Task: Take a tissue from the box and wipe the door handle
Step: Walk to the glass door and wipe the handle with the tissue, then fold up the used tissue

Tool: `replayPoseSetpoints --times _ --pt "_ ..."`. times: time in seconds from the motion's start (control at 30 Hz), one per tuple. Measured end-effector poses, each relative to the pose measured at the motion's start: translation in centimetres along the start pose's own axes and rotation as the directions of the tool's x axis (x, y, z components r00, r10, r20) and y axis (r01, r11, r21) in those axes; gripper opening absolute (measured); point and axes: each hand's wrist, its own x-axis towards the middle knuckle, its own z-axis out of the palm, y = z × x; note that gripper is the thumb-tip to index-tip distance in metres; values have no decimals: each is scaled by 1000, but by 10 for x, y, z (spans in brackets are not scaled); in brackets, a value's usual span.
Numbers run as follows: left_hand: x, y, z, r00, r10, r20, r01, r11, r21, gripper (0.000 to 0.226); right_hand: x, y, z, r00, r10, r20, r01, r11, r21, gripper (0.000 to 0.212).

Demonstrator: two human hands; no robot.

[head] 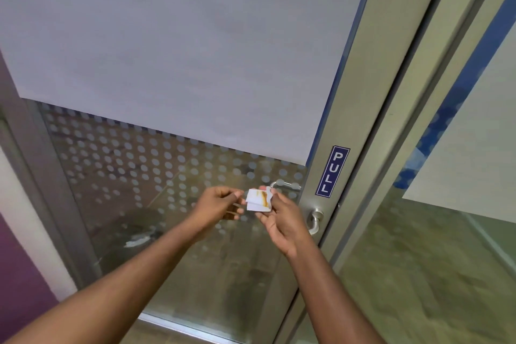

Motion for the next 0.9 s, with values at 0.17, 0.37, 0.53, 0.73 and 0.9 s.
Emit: replayPoseSetpoints --times 0.17,0.37,0.53,0.73,0.9 --pt "-20 4 10 999 -52 11 53 982 -180 19 -7 1 5 990 111 85 -131 954 271 23" --pt "-26 7 6 992 -50 -118 26 981 -192 7 -11 9 14 983 142 113 -166 957 238 21" --pt "-27 7 7 987 -35 -154 7 983 -183 6 -6 23 17 999 44 31 -45 999 27 22" --pt "-35 5 2 981 -29 -191 -9 981 -196 26 0 45 36 996 -63 -56 46 963 -265 32" --pt "-41 7 -8 980 -27 -198 -15 978 -209 19 0 48 45 997 -66 -47 53 966 -252 35"
